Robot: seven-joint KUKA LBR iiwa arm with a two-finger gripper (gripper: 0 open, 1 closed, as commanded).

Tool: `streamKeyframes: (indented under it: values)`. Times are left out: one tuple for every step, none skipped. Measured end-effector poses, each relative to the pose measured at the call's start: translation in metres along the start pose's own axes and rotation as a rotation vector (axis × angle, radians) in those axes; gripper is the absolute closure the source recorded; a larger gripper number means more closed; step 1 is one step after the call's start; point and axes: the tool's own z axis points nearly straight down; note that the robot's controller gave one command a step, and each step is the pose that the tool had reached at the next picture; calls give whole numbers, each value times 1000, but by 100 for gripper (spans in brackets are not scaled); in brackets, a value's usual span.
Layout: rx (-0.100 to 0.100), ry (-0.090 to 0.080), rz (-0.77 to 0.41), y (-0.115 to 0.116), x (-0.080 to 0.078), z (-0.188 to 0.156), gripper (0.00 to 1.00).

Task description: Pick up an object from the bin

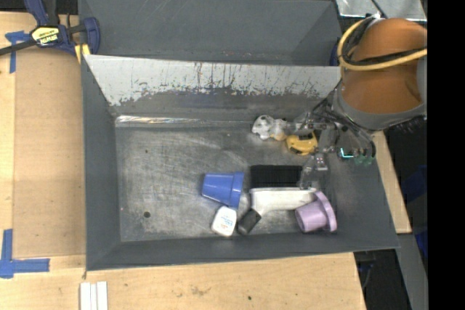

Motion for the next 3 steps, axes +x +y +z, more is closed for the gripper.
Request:
streamKeyframes:
  values:
    - [1, -8, -2, 0, -2, -4, 0]
    - [2, -12, -39, -9, 32, 67, 0]
    - [1, -8, -39, -11, 42, 83, 0]
